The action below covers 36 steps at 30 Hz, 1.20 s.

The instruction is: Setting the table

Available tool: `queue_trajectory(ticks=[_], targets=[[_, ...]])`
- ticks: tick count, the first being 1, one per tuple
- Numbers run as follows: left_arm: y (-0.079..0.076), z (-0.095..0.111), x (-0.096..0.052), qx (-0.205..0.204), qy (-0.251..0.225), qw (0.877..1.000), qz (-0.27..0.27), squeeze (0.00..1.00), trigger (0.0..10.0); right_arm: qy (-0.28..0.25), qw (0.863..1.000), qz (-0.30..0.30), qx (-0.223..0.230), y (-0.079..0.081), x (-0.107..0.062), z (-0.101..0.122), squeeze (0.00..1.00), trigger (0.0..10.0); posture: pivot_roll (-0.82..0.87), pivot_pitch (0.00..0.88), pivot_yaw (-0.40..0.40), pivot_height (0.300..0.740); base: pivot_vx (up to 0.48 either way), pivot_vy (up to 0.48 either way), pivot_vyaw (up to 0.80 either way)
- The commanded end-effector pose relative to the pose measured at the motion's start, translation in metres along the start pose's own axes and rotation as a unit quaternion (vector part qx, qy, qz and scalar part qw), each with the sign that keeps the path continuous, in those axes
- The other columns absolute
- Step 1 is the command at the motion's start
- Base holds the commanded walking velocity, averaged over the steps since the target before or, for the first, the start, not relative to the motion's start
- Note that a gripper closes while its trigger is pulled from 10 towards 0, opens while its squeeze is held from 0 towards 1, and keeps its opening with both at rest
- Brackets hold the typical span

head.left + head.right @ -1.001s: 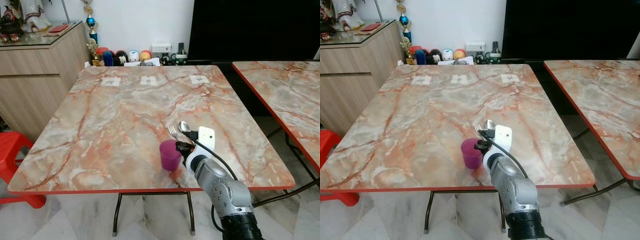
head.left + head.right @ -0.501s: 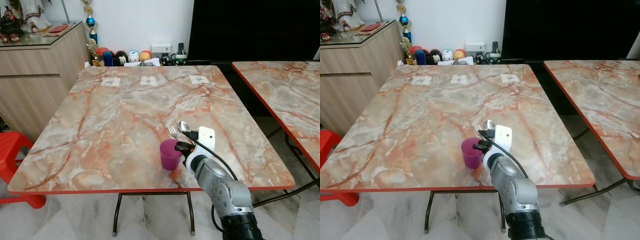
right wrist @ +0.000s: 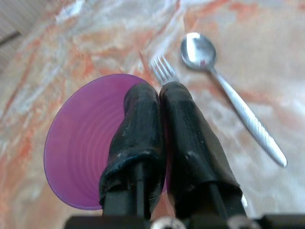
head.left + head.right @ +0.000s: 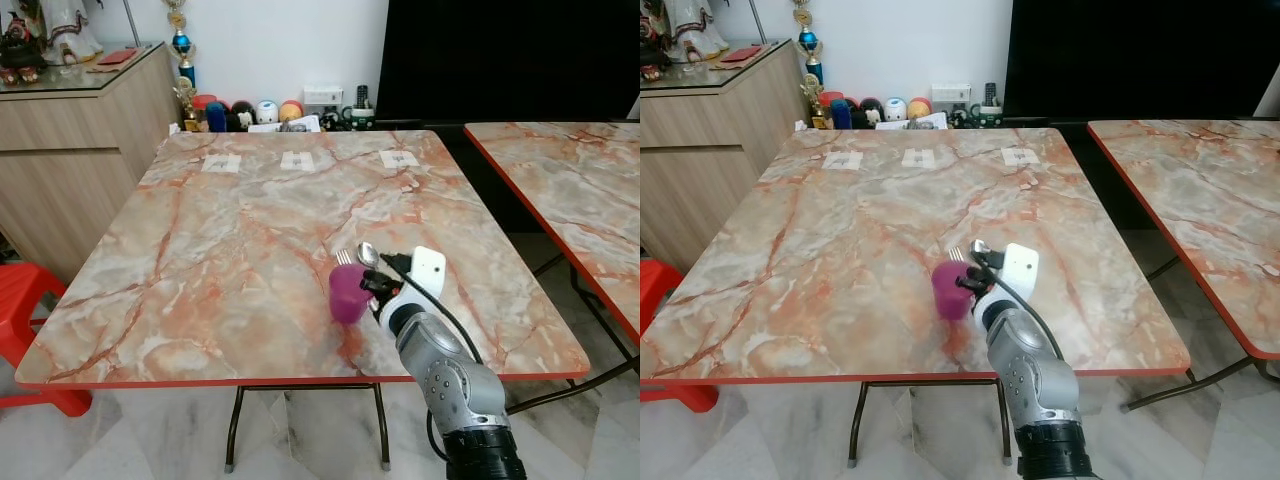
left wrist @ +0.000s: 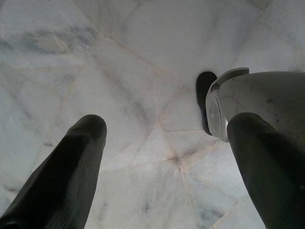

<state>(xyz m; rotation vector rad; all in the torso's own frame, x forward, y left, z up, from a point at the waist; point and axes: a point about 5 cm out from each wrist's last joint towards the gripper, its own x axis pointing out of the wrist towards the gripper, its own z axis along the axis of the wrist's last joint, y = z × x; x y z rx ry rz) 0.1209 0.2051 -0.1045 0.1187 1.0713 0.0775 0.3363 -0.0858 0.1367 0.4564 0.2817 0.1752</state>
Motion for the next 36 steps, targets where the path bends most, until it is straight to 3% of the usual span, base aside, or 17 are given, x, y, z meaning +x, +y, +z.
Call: queue_trajectory(ticks=[1, 6, 8, 14, 28, 36], targets=[[-0.012, -0.009, -0.001, 0.008, 0.020, 0.999, -0.024, 0.00, 10.0, -0.031, 0.999, 0.028, 0.012, 0.014, -0.001, 0.010, 0.00, 10.0, 0.02, 0.000, -0.021, 0.740, 0.000, 0.000, 0.00], [-0.012, -0.009, -0.001, 0.009, 0.020, 0.999, -0.023, 0.00, 10.0, -0.051, 0.998, 0.032, 0.007, 0.014, -0.003, 0.012, 0.00, 10.0, 0.02, 0.000, -0.022, 0.740, 0.000, 0.000, 0.00], [-0.012, -0.010, -0.002, 0.009, 0.021, 1.000, -0.020, 0.00, 10.0, -0.087, 0.996, 0.031, -0.006, 0.011, -0.008, 0.015, 0.00, 10.0, 0.02, 0.000, -0.027, 0.740, 0.000, 0.000, 0.00], [-0.012, -0.010, -0.002, 0.020, 0.019, 0.999, -0.019, 0.00, 10.0, -0.110, 0.993, 0.022, -0.021, 0.001, -0.018, 0.012, 0.00, 10.0, 0.01, 0.000, -0.026, 0.740, 0.000, 0.000, 0.00], [-0.013, -0.009, -0.001, 0.025, 0.020, 0.999, -0.022, 0.00, 10.0, -0.140, 0.987, 0.035, -0.065, 0.009, -0.018, 0.018, 0.00, 10.0, 0.00, 0.000, -0.028, 0.740, 0.000, -0.480, 0.00], [-0.013, -0.010, -0.002, 0.029, 0.022, 0.999, -0.023, 0.00, 10.0, -0.158, 0.984, 0.019, -0.077, 0.003, -0.019, 0.026, 0.00, 10.0, -0.01, 0.000, -0.022, 0.740, 0.000, -0.480, 0.00]])
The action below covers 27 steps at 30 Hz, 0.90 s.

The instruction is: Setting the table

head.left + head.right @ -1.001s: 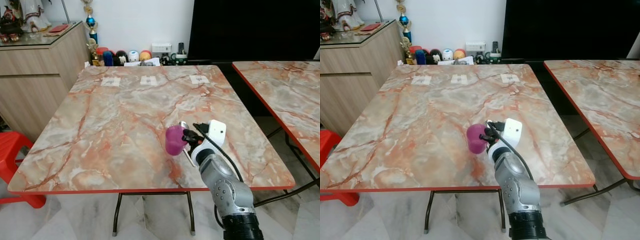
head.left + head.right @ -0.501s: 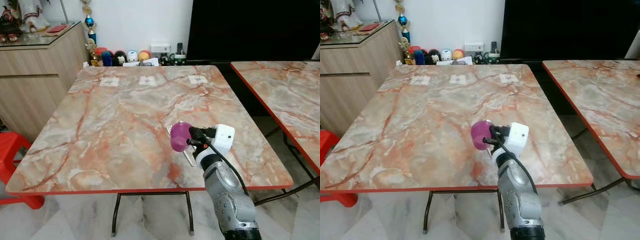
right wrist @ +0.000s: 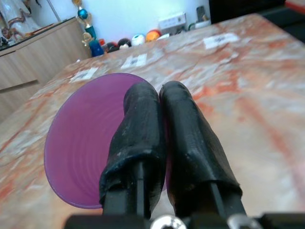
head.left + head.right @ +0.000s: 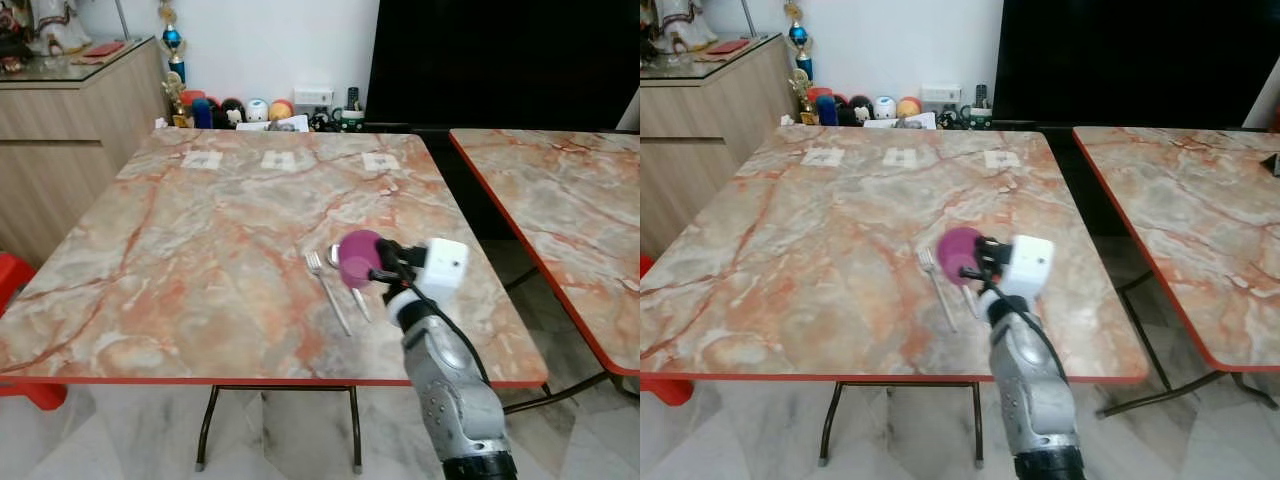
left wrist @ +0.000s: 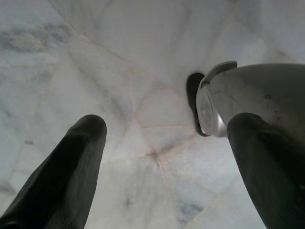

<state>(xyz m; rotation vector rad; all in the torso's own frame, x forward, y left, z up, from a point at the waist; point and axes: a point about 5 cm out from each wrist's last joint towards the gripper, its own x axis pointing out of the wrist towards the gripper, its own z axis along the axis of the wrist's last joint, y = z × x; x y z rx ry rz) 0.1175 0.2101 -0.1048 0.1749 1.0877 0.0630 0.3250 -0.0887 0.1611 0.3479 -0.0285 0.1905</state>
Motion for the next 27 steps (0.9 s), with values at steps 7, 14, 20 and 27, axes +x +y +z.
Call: queue_trajectory(ticks=[7, 14, 20, 27], targets=[[-0.019, -0.006, -0.001, 0.007, 0.014, 0.999, -0.032, 0.00, 10.0, -0.015, 1.000, -0.019, -0.018, -0.011, -0.001, 0.006, 0.00, 10.0, -0.02, 0.000, -0.017, 0.740, 0.000, -0.480, 0.00], [-0.018, -0.007, -0.001, 0.011, 0.015, 0.999, -0.032, 0.00, 10.0, -0.019, 0.999, -0.029, -0.029, -0.015, -0.004, 0.006, 0.00, 10.0, -0.02, 0.000, -0.011, 0.740, 0.000, -0.480, 0.00], [-0.017, -0.007, -0.001, 0.016, 0.016, 0.999, -0.031, 0.00, 10.0, -0.025, 0.998, -0.037, -0.034, -0.018, -0.004, 0.007, 0.00, 10.0, -0.02, 0.000, -0.001, 0.740, 0.000, -0.480, 0.00], [-0.016, -0.008, -0.001, 0.020, 0.017, 0.999, -0.032, 0.00, 10.0, -0.028, 0.997, -0.055, -0.044, -0.027, -0.006, 0.008, 0.00, 10.0, -0.03, 0.000, 0.006, 0.740, 0.000, -0.480, 0.00]])
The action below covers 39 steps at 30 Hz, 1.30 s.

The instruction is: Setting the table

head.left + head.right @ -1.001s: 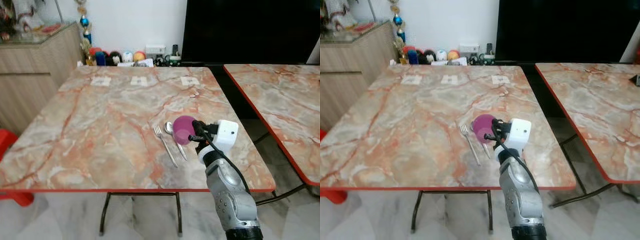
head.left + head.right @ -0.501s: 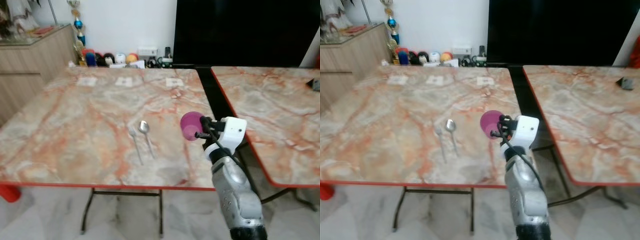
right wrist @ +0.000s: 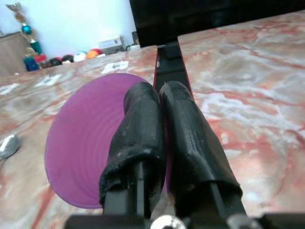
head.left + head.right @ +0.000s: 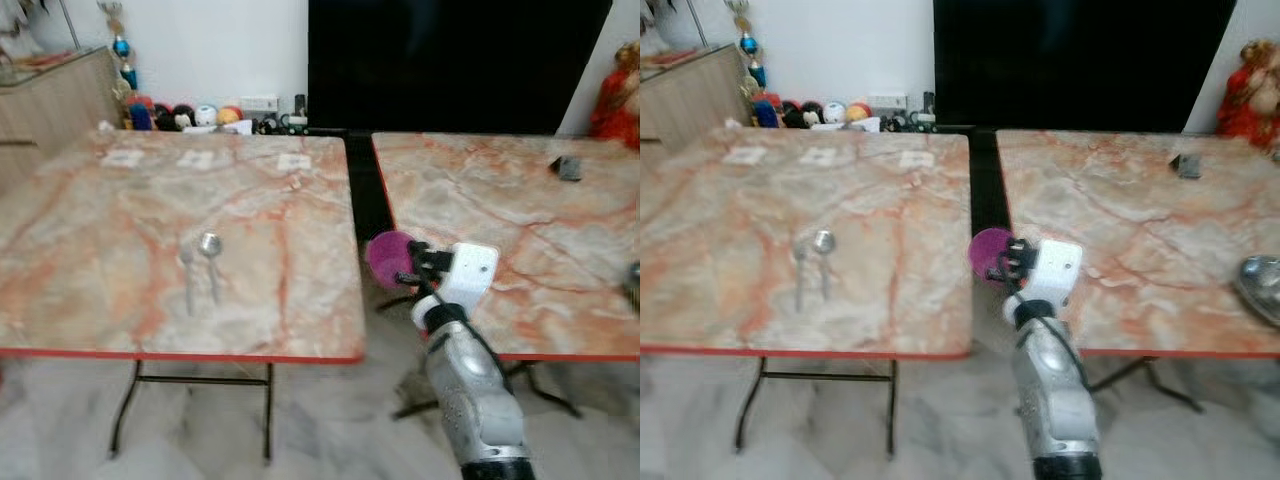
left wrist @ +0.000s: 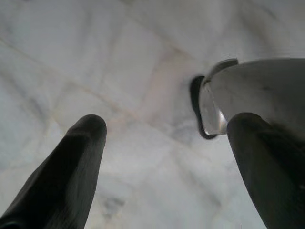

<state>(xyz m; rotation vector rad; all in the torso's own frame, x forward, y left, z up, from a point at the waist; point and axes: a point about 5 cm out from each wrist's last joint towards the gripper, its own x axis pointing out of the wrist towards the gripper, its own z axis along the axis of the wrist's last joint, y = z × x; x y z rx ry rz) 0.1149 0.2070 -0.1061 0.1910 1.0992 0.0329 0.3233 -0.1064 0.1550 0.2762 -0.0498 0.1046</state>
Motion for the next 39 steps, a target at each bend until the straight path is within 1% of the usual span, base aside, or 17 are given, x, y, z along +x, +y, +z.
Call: queue_trajectory(ticks=[1, 10, 17, 21, 24, 27, 34, 37, 39], targets=[[-0.013, -0.005, -0.001, 0.007, 0.013, 1.000, -0.024, 0.00, 10.0, -0.014, 1.000, -0.016, -0.007, -0.010, 0.000, 0.007, 0.00, 10.0, -0.03, 0.000, 0.006, 0.740, 0.000, -0.480, 0.00], [-0.012, -0.006, -0.001, 0.009, 0.014, 1.000, -0.023, 0.00, 10.0, -0.014, 0.999, -0.027, -0.011, -0.015, -0.001, 0.006, 0.00, 10.0, -0.03, 0.000, 0.009, 0.740, 0.000, -0.436, 0.00], [-0.012, -0.007, -0.001, 0.008, 0.016, 1.000, -0.021, 0.00, 10.0, -0.015, 0.999, -0.036, -0.016, -0.017, -0.002, 0.006, 0.00, 10.0, -0.03, 0.000, 0.015, 0.740, 0.000, 0.000, 0.00], [-0.011, -0.007, -0.001, -0.003, 0.007, 1.000, -0.009, 0.00, 10.0, -0.016, 0.999, -0.044, -0.020, -0.023, -0.003, 0.005, 0.00, 10.0, -0.03, 0.000, 0.017, 0.740, 0.000, 0.000, 0.00], [-0.012, -0.007, -0.002, -0.009, 0.001, 1.000, -0.006, 0.00, 10.0, -0.016, 0.999, -0.045, -0.021, -0.024, -0.004, 0.005, 0.00, 10.0, -0.04, 0.000, 0.016, 0.740, 0.000, 0.000, 0.00], [-0.012, -0.007, -0.002, -0.015, -0.002, 1.000, -0.008, 0.00, 10.0, -0.018, 0.999, -0.046, -0.023, -0.023, -0.003, 0.006, 0.00, 10.0, -0.04, 0.000, 0.016, 0.740, 0.000, 0.000, 0.00], [-0.014, -0.008, -0.002, -0.014, 0.001, 1.000, -0.016, 0.00, 10.0, -0.025, 0.998, -0.046, -0.029, -0.023, -0.001, 0.010, 0.00, 10.0, -0.05, 0.000, 0.018, 0.740, 0.000, 0.000, 0.00], [-0.015, -0.008, -0.002, -0.013, 0.001, 1.000, -0.018, 0.00, 10.0, -0.029, 0.998, -0.050, -0.031, -0.024, 0.000, 0.011, 0.00, 10.0, -0.05, 0.000, 0.016, 0.740, 0.000, 0.000, 0.00], [-0.016, -0.008, -0.002, -0.014, 0.001, 1.000, -0.019, 0.00, 10.0, -0.030, 0.997, -0.067, -0.030, -0.030, 0.000, 0.012, 0.00, 10.0, -0.05, 0.000, 0.012, 0.740, 0.276, 0.000, 0.00]])
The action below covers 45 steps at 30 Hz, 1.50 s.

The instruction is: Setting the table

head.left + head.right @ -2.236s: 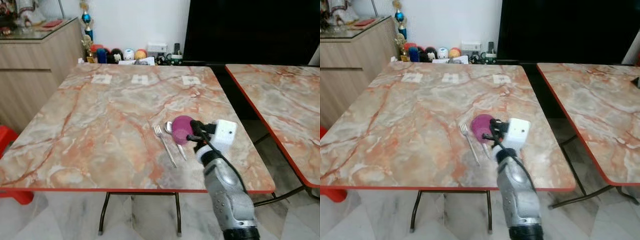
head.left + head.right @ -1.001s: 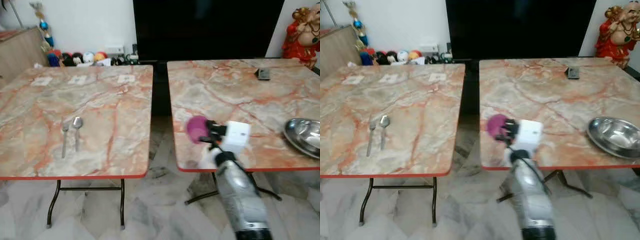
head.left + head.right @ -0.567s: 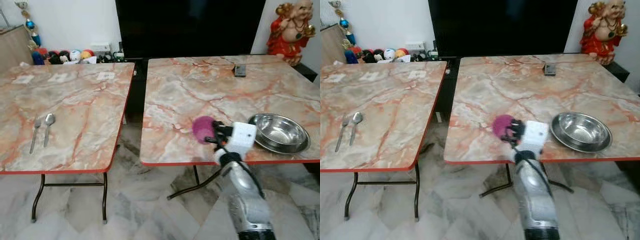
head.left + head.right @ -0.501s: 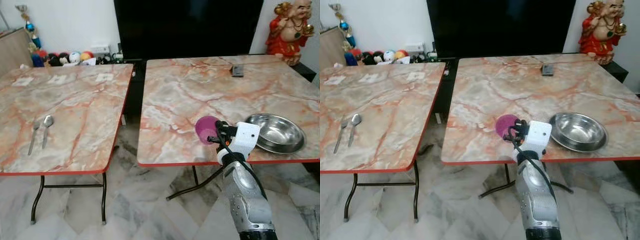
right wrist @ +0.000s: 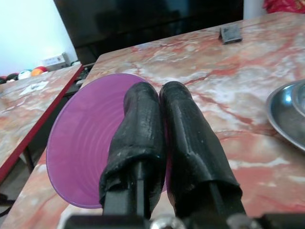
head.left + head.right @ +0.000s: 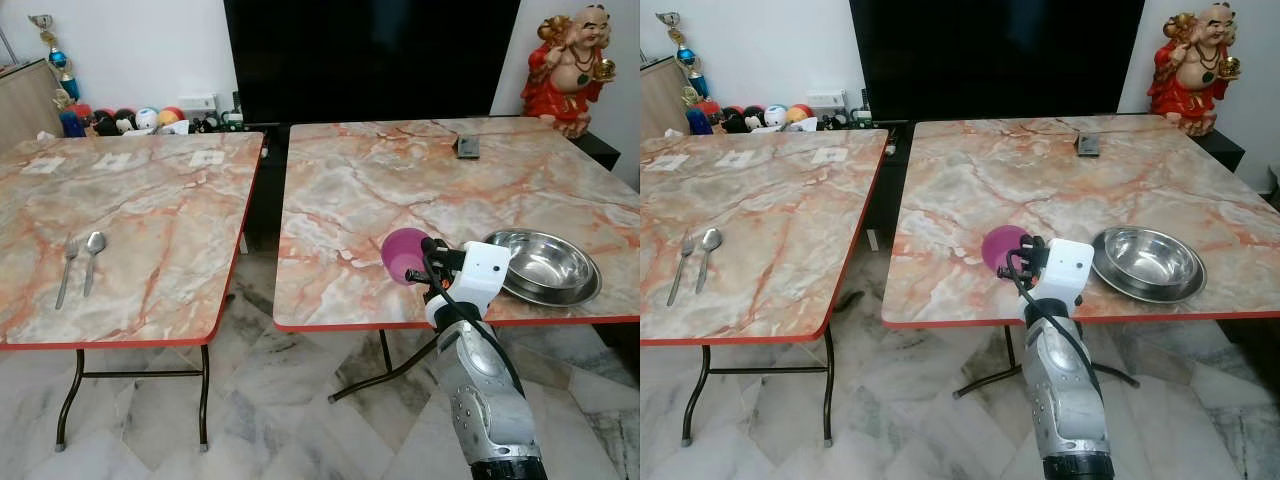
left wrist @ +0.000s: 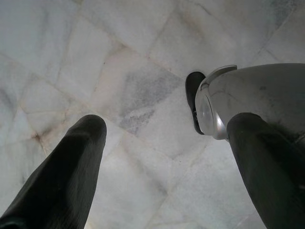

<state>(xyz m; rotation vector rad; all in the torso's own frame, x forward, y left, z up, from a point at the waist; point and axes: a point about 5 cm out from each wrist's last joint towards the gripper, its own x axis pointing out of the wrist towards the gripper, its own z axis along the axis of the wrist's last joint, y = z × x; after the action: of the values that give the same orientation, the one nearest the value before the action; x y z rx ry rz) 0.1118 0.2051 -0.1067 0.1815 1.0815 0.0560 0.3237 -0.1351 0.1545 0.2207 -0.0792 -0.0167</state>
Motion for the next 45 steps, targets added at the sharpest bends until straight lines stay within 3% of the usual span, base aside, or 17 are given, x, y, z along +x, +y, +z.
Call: queue_trajectory(ticks=[1, 8, 23, 35, 40, 45], targets=[[-0.014, -0.006, -0.001, -0.005, 0.009, 1.000, -0.028, 0.00, 10.0, -0.004, 1.000, -0.023, -0.002, -0.006, 0.003, 0.004, 0.00, 10.0, -0.05, 0.000, 0.008, 0.740, 0.307, 0.000, -0.40], [-0.016, -0.006, -0.002, -0.005, 0.011, 0.999, -0.030, 0.00, 10.0, -0.002, 1.000, -0.020, -0.006, -0.006, 0.005, 0.004, 0.00, 10.0, -0.06, 0.000, 0.007, 0.740, 0.310, 0.000, -0.80], [-0.017, -0.003, -0.001, -0.010, 0.008, 0.999, -0.030, 0.00, 10.0, -0.005, 1.000, -0.021, -0.005, -0.003, 0.007, 0.007, 0.00, 10.0, -0.06, 0.000, 0.000, 0.740, 0.313, 0.000, 0.00], [-0.017, 0.000, 0.000, -0.020, 0.004, 0.999, -0.031, 0.00, 10.0, 0.005, 0.999, -0.036, 0.009, 0.001, 0.010, 0.007, 0.00, 10.0, -0.05, 0.000, 0.004, 0.740, 0.000, 0.000, 0.00], [-0.017, 0.001, 0.000, -0.022, 0.004, 0.999, -0.030, 0.00, 10.0, 0.035, 0.995, -0.090, 0.012, -0.004, 0.022, 0.005, 0.00, 10.0, -0.05, 0.000, 0.011, 0.740, 0.000, 0.000, 0.00], [-0.016, 0.002, 0.000, -0.023, 0.004, 0.999, -0.028, 0.00, 10.0, 0.090, 0.986, -0.119, 0.069, -0.003, 0.035, -0.002, 0.00, 10.0, -0.03, 0.000, 0.010, 0.740, 0.000, 0.000, 0.00]])
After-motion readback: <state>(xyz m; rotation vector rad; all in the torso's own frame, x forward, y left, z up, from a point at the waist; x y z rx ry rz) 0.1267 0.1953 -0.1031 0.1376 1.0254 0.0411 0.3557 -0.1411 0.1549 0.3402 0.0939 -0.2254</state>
